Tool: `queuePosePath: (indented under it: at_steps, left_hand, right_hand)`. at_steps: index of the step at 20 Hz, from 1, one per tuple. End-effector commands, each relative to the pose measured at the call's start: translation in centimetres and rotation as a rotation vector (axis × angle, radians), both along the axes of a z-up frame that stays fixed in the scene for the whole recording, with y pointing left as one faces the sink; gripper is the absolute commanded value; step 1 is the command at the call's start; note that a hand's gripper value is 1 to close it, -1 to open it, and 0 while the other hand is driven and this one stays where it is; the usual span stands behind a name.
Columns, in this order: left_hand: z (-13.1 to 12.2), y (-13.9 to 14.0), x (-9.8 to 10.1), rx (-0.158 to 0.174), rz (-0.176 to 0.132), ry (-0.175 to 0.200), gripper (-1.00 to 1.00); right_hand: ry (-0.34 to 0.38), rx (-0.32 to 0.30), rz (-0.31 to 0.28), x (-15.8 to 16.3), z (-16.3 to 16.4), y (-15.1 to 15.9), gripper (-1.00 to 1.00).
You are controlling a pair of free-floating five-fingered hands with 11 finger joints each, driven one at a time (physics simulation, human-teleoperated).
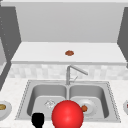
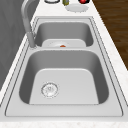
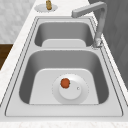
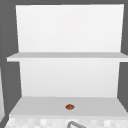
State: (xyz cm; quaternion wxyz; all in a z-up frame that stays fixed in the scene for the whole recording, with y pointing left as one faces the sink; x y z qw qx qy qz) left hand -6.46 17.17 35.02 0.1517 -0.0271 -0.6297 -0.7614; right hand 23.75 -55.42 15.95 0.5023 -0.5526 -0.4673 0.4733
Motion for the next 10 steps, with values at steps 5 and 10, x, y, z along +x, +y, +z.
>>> queuePosePath:
  at_steps: [5, 10]
  left_hand:
    - [0.0, 0.0, 0.0, 0.000, 0.000, 0.000, 0.00]
    - [0.0, 0.0, 0.0, 0.000, 0.000, 0.000, 0.00]
  right_hand:
    - [-0.039, -0.123, 0.002, -1.5, 2.5, 3.0, 1.00]
    - [-0.037, -0.142, 0.008, -2.2, 4.7, 4.7, 1.00]
